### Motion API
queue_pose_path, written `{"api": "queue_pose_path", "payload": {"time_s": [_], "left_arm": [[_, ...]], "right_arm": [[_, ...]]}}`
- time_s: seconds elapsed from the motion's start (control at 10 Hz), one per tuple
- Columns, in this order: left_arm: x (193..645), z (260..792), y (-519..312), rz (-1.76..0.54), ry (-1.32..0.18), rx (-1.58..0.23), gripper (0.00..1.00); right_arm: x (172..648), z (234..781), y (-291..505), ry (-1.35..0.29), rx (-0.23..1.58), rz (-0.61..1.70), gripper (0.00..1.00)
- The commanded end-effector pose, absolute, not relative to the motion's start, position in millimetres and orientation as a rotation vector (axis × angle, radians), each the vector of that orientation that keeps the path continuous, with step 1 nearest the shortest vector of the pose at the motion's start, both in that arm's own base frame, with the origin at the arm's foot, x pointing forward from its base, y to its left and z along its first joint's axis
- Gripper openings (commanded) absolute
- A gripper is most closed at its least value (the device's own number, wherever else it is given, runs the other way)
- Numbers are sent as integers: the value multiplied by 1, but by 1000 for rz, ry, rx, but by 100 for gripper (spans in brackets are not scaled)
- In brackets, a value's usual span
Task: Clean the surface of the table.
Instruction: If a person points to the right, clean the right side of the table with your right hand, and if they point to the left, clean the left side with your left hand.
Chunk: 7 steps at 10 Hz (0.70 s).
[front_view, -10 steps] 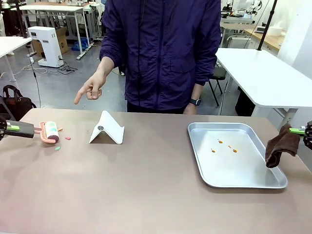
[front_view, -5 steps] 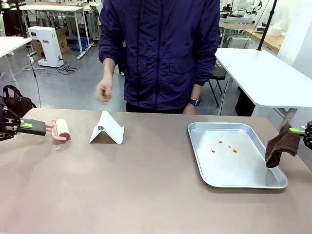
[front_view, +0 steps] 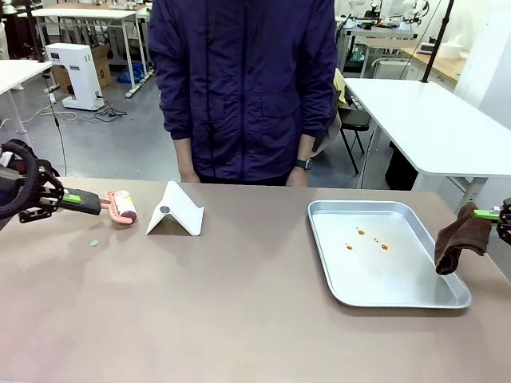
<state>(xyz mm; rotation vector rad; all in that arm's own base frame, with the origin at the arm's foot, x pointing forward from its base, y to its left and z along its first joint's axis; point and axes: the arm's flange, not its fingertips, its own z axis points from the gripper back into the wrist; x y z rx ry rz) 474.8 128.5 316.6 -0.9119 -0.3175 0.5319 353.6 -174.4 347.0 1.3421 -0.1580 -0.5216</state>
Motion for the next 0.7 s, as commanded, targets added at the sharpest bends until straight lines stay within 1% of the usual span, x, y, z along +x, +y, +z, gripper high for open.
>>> {"api": "queue_pose_path", "payload": {"time_s": [0.0,0.2,0.3,0.5,0.6], "left_arm": [[489,317,127,572,-307,-923,19],[485,335,143,565,-317,-1029,19],[471,359,166,532,-301,-1153,19],[437,385,198,456,-332,-1245,19],[415,395,218,390,-308,-1284,19]], "right_arm": [[352,353,-174,-159,1353,-517,0],[352,353,-174,-159,1353,-517,0],[352,353,-174,-159,1353,-517,0],[352,353,-174,-159,1353,-517,0],[352,353,-174,-159,1353,-517,0]]}}
